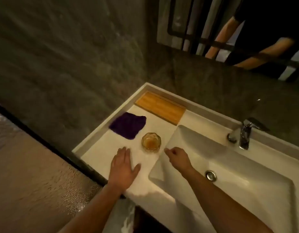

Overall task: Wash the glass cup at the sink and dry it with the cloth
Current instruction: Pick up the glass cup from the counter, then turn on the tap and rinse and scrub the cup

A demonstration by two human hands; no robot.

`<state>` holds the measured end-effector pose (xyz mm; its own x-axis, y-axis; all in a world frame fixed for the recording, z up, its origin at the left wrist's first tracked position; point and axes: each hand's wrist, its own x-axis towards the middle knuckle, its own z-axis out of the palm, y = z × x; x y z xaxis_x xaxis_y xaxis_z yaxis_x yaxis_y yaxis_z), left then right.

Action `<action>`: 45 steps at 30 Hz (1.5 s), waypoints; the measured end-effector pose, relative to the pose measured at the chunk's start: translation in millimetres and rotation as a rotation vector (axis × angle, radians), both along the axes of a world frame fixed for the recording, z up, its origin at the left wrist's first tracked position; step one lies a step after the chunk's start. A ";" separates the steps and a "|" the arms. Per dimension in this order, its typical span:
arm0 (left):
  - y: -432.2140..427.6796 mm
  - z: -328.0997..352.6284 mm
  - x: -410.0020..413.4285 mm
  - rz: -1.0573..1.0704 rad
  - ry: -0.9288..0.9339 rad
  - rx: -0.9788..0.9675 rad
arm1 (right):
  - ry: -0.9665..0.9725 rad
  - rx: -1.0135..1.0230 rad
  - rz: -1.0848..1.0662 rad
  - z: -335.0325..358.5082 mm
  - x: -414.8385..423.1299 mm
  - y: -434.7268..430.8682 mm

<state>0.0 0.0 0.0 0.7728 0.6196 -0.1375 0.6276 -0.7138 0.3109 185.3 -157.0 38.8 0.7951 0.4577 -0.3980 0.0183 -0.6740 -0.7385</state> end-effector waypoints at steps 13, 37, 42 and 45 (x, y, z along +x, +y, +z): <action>23.0 -23.0 15.1 -0.117 0.098 0.085 | 0.311 0.076 -0.356 -26.0 2.7 51.4; -46.9 53.2 184.2 -0.166 -0.299 -0.398 | 0.466 0.597 -0.866 -21.8 27.0 -156.4; -130.4 94.2 288.8 -0.428 -0.339 -0.383 | 0.419 0.595 -0.948 -17.2 53.8 -210.7; -177.1 113.2 336.9 -0.540 -0.339 -0.351 | 0.400 0.588 -0.966 -13.2 73.4 -231.9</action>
